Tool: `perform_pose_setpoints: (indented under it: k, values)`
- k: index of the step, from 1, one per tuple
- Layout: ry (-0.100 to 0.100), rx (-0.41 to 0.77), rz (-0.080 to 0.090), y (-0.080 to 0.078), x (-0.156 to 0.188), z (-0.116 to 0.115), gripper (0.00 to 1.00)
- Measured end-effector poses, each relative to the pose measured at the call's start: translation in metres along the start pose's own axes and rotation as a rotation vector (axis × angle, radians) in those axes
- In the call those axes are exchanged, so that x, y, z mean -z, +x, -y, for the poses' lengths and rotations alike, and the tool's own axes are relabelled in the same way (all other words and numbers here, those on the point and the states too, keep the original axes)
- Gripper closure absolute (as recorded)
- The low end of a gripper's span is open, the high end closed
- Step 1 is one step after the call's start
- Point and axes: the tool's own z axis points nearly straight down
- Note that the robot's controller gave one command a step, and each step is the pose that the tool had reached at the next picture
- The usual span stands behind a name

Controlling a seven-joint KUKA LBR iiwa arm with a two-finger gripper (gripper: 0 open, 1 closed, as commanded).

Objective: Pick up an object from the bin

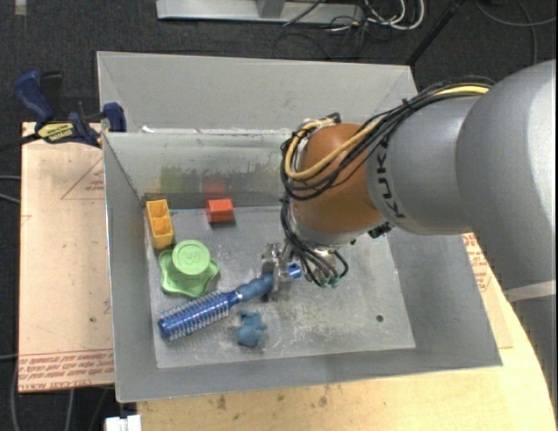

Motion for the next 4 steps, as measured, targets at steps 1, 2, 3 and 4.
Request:
perform_pose_setpoints:
  k: [1, 2, 3, 4]
  values:
    - [0.001, 0.022, 0.010, 0.016, 0.148, -0.009, 1.00]
    - [0.000, -0.050, 0.008, -0.024, 0.165, -0.003, 1.00]
    - [0.000, -0.051, 0.004, -0.023, 0.164, -0.003, 0.00]
    - [0.001, 0.020, -0.009, 0.010, 0.026, 0.009, 0.00]
